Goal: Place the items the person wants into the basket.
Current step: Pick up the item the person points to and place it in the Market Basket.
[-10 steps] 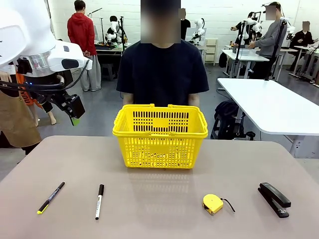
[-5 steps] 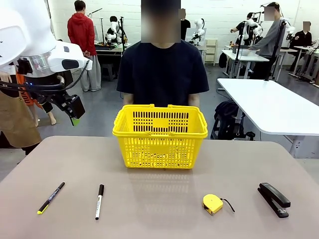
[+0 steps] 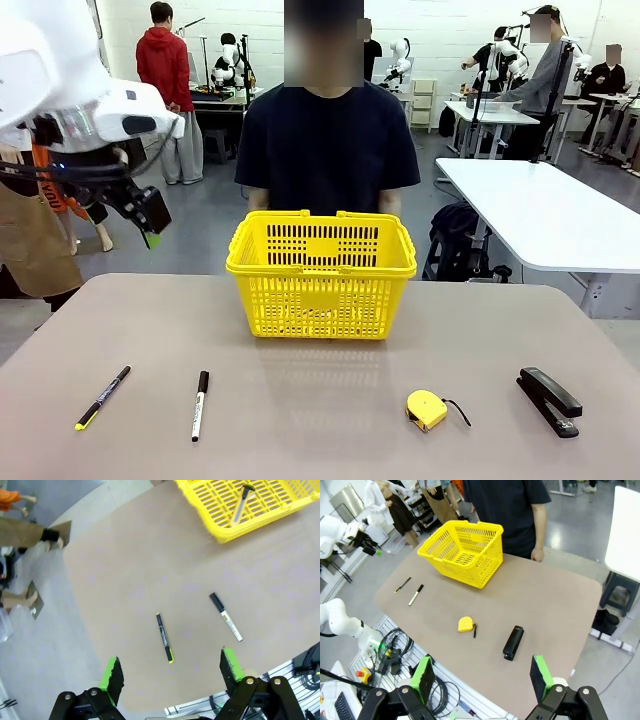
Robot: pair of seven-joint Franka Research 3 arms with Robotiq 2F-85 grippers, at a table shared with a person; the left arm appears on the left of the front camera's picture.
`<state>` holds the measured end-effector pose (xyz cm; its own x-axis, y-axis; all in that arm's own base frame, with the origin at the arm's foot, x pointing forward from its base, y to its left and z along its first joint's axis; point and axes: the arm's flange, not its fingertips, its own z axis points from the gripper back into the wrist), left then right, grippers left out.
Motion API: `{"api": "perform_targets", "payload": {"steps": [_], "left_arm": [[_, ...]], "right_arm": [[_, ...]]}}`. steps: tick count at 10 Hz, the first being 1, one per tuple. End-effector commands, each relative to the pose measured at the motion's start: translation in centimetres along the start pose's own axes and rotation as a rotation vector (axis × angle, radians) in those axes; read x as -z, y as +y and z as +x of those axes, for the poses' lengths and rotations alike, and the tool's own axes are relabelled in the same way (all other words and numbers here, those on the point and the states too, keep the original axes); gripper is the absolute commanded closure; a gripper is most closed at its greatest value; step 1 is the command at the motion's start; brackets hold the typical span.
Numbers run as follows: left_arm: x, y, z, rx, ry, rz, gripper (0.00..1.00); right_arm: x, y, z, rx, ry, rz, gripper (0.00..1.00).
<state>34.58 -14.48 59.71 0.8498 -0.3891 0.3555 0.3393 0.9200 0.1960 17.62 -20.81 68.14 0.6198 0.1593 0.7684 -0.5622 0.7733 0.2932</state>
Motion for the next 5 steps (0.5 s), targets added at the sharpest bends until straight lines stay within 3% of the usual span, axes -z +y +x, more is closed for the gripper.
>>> {"api": "perform_targets", "payload": {"steps": [1,2,4,5], "left_arm": [[-4.4,7.7,-1.2,0.018,-0.099,-0.273,0.00],[-6.3,11.9,-2.6,0.003,-0.151,-0.376,0.00],[-10.2,18.6,-8.8,-0.031,-0.357,-0.479,0.00],[-11.1,22.5,-10.0,-0.032,-0.365,-0.557,0.00]], "right_arm": [[0.4,-0.1,0.1,-0.005,-0.019,0.005,0.00],[0.4,-0.1,0.1,-0.005,-0.019,0.005,0.00],[0.4,-0.1,0.1,-0.005,-0.019,0.005,0.00],[0.4,-0.1,0.1,-0.005,-0.019,0.005,0.00]]}}
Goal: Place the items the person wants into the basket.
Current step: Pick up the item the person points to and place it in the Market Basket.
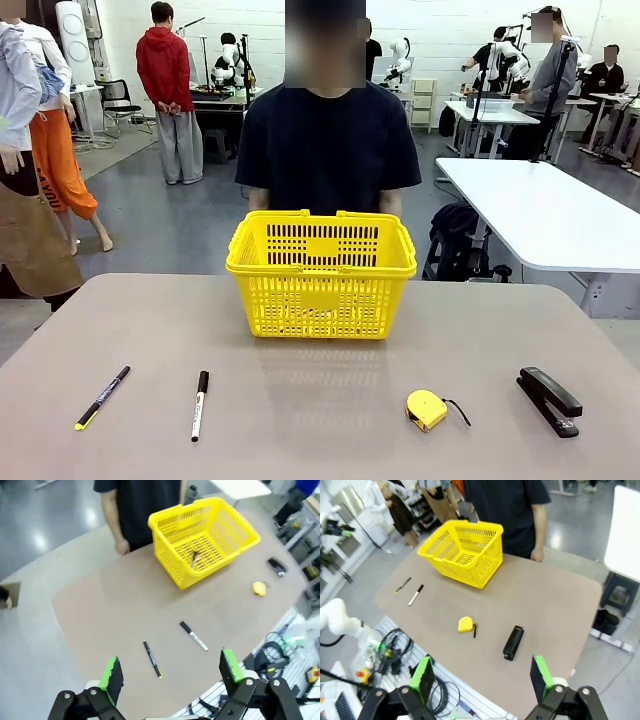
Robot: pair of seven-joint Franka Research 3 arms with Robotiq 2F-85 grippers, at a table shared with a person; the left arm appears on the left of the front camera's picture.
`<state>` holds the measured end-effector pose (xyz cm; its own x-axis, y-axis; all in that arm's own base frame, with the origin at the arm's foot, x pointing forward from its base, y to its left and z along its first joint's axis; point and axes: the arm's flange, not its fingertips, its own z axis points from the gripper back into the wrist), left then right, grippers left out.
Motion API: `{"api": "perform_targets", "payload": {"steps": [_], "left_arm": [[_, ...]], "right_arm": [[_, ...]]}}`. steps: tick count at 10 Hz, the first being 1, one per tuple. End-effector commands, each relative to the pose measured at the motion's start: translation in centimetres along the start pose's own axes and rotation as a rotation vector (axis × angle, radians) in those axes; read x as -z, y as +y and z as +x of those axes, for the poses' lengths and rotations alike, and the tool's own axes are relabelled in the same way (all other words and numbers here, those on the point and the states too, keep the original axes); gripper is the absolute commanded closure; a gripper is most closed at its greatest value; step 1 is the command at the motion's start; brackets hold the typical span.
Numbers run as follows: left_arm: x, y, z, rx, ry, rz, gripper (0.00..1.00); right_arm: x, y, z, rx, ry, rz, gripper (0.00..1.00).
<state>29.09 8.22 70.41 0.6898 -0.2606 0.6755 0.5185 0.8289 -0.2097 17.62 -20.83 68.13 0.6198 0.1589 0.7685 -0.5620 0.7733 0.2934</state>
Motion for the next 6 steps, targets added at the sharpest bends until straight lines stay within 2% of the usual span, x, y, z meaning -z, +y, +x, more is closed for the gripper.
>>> {"api": "perform_targets", "payload": {"steps": [1,2,4,6], "left_arm": [[-2.6,3.5,-0.8,-0.029,0.005,-0.117,0.00],[-3.3,3.3,-2.7,-0.023,0.029,-0.063,0.00],[-4.4,6.1,-3.4,0.082,0.096,-0.132,0.00],[-3.5,4.1,-5.3,0.161,0.067,-0.099,0.00]], "right_arm": [[0.4,-0.1,0.1,-0.005,-0.019,0.005,0.00],[0.4,-0.1,0.1,-0.005,-0.019,0.005,0.00],[0.4,-0.1,0.1,-0.005,-0.019,0.005,0.00],[0.4,-0.1,0.1,-0.005,-0.019,0.005,0.00]]}}
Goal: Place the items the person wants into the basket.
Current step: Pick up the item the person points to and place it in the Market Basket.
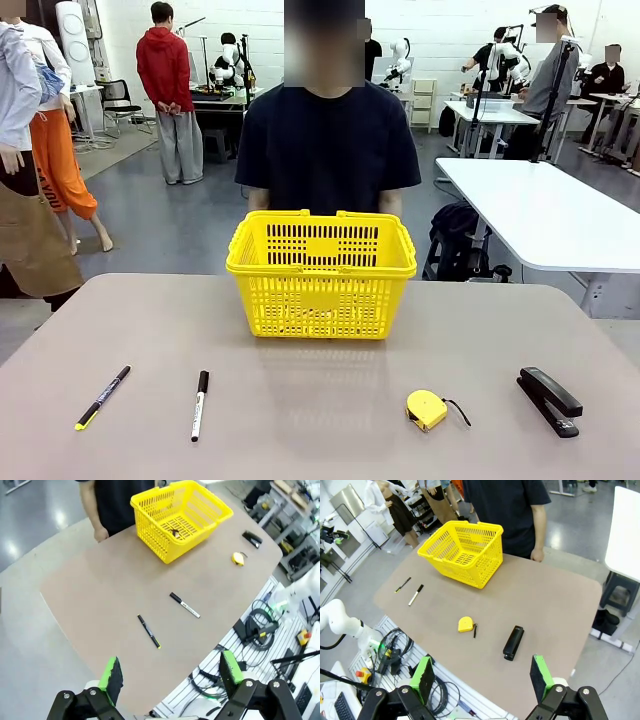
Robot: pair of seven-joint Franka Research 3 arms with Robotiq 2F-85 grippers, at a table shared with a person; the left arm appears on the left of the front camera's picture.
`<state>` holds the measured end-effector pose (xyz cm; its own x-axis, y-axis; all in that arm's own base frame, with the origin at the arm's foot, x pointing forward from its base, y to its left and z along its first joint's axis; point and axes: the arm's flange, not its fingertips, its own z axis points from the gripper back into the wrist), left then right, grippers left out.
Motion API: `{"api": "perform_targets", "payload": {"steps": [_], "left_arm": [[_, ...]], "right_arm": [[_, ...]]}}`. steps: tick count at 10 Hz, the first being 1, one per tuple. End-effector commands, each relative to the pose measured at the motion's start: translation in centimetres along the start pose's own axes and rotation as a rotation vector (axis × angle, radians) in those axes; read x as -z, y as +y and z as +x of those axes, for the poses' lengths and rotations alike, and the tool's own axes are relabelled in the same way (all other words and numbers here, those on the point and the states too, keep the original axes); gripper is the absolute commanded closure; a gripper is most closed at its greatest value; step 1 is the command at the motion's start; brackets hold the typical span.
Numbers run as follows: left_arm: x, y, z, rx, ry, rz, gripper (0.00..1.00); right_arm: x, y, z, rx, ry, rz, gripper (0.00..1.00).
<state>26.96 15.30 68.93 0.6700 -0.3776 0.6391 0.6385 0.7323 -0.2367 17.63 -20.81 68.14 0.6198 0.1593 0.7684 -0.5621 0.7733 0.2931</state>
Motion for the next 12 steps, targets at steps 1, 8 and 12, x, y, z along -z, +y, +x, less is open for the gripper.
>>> {"api": "perform_targets", "payload": {"steps": [1,8,12], "left_arm": [[0.7,-1.8,-1.1,0.128,-0.026,-0.004,0.00],[1.4,-1.7,-0.1,0.215,-0.051,-0.046,0.00],[1.4,-1.7,-0.1,0.215,-0.051,-0.046,0.00]], "right_arm": [[0.4,-0.1,0.1,-0.005,-0.019,0.005,0.00],[0.4,-0.1,0.1,-0.005,-0.019,0.005,0.00],[0.4,-0.1,0.1,-0.005,-0.019,0.005,0.00]]}}
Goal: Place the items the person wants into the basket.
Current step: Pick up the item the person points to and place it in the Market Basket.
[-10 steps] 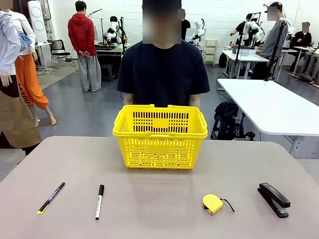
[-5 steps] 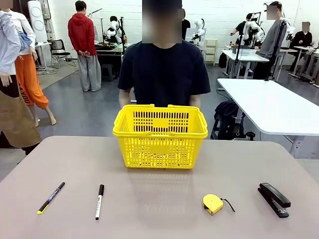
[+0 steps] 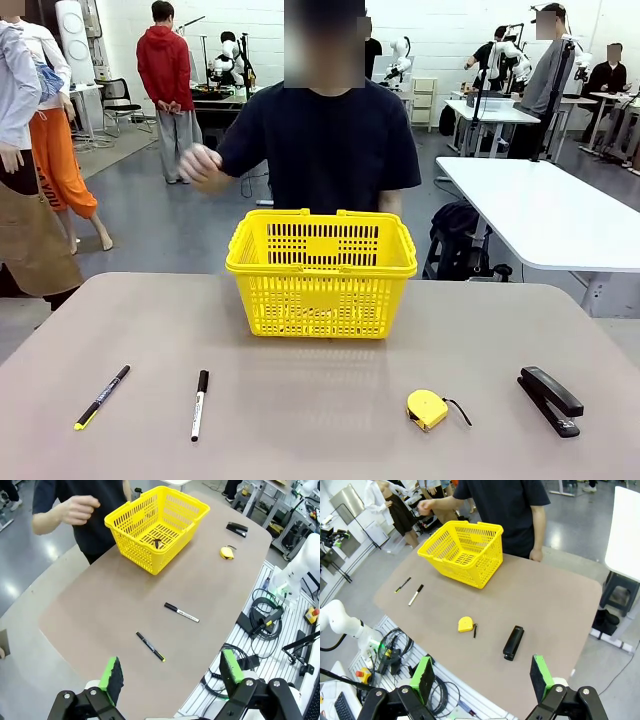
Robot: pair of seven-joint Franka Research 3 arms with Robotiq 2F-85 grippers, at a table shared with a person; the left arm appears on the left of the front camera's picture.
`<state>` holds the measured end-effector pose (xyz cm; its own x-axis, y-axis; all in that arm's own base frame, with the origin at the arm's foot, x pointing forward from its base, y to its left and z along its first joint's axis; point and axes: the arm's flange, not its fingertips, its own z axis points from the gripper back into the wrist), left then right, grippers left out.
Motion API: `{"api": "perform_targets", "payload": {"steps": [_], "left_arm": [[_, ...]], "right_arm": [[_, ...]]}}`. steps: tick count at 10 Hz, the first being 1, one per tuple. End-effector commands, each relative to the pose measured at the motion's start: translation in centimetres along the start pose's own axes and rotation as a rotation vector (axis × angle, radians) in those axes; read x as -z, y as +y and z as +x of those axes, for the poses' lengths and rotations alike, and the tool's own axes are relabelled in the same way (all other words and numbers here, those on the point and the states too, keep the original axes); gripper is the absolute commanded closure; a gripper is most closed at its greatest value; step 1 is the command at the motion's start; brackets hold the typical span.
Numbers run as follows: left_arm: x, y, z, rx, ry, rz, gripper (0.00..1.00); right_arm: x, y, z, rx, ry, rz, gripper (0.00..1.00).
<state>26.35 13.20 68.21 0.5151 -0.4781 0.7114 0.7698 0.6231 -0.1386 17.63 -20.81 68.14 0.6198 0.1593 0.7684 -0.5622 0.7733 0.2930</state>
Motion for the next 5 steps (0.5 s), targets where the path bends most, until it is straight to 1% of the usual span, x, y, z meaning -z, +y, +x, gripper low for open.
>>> {"api": "perform_targets", "payload": {"steps": [1,5], "left_arm": [[-0.05,0.01,0.01,0.022,0.000,-0.002,0.00],[-0.05,0.01,0.01,0.022,0.000,-0.002,0.00]], "right_arm": [[0.42,-0.08,0.10,-0.004,-0.019,0.005,0.00],[0.42,-0.08,0.10,-0.004,-0.019,0.005,0.00]]}}
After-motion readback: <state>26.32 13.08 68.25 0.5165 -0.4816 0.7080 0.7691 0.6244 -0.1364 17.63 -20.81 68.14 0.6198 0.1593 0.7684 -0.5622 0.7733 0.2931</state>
